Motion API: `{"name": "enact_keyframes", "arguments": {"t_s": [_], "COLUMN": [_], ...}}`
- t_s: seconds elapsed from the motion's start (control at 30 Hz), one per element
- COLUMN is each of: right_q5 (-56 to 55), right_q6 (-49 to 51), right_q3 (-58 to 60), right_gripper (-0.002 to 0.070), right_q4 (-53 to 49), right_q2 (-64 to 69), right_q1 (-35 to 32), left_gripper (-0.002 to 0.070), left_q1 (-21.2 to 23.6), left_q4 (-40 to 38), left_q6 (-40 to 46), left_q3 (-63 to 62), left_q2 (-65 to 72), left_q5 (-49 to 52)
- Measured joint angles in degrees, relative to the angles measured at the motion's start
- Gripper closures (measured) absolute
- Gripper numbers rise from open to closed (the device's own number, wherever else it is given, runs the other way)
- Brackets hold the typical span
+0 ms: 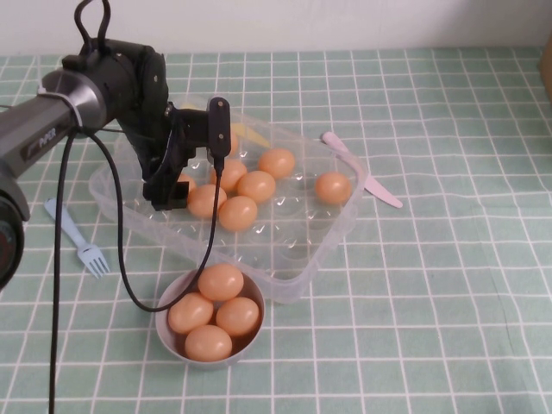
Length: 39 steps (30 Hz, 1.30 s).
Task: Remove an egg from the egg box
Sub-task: Pick up the egg from the plastic box
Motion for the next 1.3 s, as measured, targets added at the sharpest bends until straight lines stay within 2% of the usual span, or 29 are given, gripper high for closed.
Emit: {"name": "enact_keyframes", "arguments": {"t_s": [0.4,0.67,1.07,1.3], "right_q5": [0.0,0.0,0.0,0.0], "right_q6": [0.0,0.0,0.0,0.0], "right_q3": [0.0,0.0,0.0,0.0], "right_gripper": [0.0694,0.0694,0.0694,0.0694], "right_q4": [0.0,0.0,0.0,0.0], "right_q2": [0.0,0.0,0.0,0.0], "right_q1": [0.0,0.0,0.0,0.0], "left_gripper": [0.0182,0.0314,0.0316,0.0316], "left_q1": [0.33,0.91,1.02,1.02], "left_q4": [-0.25,-0.41,-1.58,-1.36], "left_q6": [0.45,0.1,0.0,0.0], "left_q3": [0.0,0.0,0.0,-0.28], "left_q2": [0.77,0.86,0.29,-5.6], "left_q5": [0.04,0.62,0.75,1.81]}}
